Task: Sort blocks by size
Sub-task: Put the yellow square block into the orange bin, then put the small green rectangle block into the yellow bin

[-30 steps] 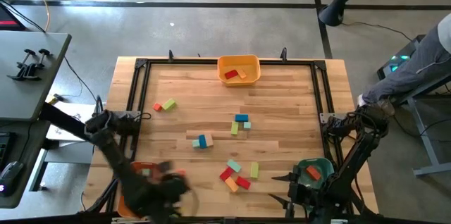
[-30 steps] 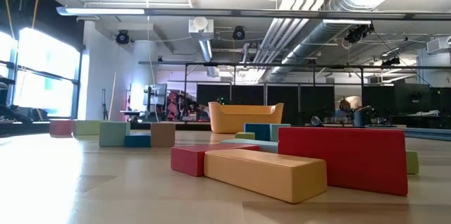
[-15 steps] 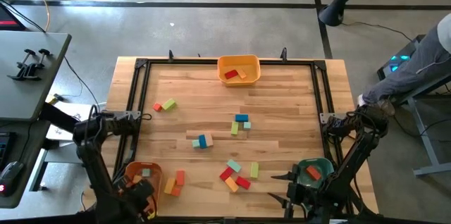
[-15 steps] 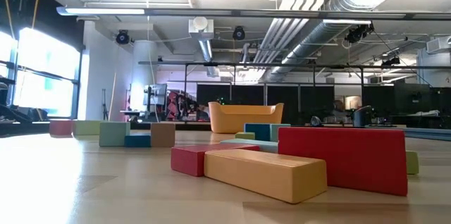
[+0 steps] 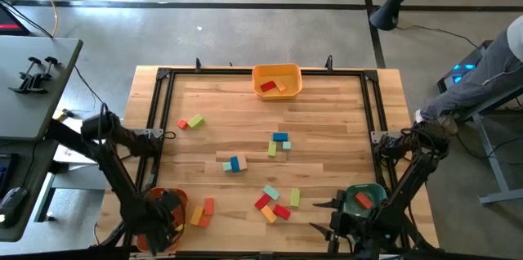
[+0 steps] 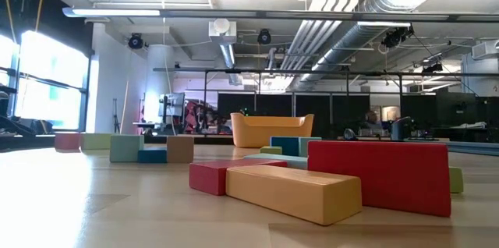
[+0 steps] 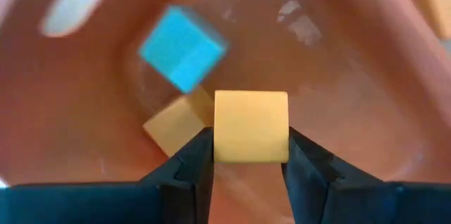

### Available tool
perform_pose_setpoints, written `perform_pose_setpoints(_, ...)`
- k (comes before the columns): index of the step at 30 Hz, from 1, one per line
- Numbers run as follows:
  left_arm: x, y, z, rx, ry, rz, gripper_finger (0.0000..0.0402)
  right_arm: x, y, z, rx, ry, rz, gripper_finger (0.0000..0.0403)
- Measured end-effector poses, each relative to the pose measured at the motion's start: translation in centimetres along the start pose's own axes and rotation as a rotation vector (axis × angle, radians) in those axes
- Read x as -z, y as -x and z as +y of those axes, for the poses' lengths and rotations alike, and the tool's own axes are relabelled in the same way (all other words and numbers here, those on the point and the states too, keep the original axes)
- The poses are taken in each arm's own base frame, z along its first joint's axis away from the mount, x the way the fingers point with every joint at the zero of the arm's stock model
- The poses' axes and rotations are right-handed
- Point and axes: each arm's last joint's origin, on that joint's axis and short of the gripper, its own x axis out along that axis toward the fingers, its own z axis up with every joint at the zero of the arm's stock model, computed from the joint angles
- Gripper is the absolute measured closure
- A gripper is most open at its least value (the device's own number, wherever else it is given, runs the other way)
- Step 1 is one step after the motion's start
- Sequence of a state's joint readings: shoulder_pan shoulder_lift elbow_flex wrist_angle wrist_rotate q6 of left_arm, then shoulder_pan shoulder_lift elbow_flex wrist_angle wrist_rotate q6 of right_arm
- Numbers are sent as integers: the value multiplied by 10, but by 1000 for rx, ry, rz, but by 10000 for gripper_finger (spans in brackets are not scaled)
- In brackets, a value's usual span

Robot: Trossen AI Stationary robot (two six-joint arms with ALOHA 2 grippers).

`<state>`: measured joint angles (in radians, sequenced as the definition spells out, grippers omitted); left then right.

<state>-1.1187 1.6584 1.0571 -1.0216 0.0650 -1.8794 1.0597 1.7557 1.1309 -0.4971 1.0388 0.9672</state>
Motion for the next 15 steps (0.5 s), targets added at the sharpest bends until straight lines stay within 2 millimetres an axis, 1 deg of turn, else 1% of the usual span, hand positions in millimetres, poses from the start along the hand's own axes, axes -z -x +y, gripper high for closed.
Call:
perform_pose_setpoints(5, -5, 6, 17, 71, 38, 33, 233, -1, -2, -1, 5, -4, 1, 137)
perform_pose_setpoints(9, -7, 16, 23, 118, 19, 20, 193, -1, -2, -1, 4, -25, 1, 137)
perform_pose_setpoints(11, -9, 20, 24, 159, 0, -46, 182, -1, -2, 0, 2, -34, 1, 137)
perform_pose_setpoints(15, -13, 33, 28, 305, -10, -323, 178, -1, -2, 0, 2, -58, 0, 137)
